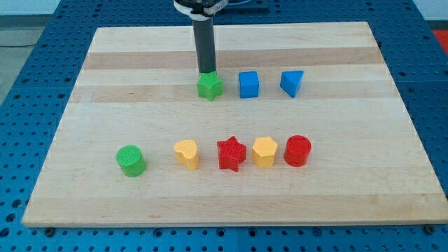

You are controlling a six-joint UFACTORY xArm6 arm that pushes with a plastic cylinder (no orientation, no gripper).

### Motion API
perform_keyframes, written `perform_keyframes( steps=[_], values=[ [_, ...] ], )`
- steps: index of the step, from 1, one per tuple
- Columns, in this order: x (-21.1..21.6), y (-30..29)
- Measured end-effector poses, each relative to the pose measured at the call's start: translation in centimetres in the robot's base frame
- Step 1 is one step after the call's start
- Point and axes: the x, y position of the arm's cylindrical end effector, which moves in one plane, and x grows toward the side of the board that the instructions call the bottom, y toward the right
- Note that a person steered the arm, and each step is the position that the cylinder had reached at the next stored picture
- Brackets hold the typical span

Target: Move the green circle towards up

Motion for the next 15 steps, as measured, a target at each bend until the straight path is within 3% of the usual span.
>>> perform_keyframes(
  steps=[3, 4, 6, 7, 9, 15],
  values=[
    [-0.6, -1.0],
    [-1.1, -8.6],
    [10.9, -25.0],
    [16.4, -24.9],
    [26.8, -11.4],
    [14.6, -12.0]
  ],
)
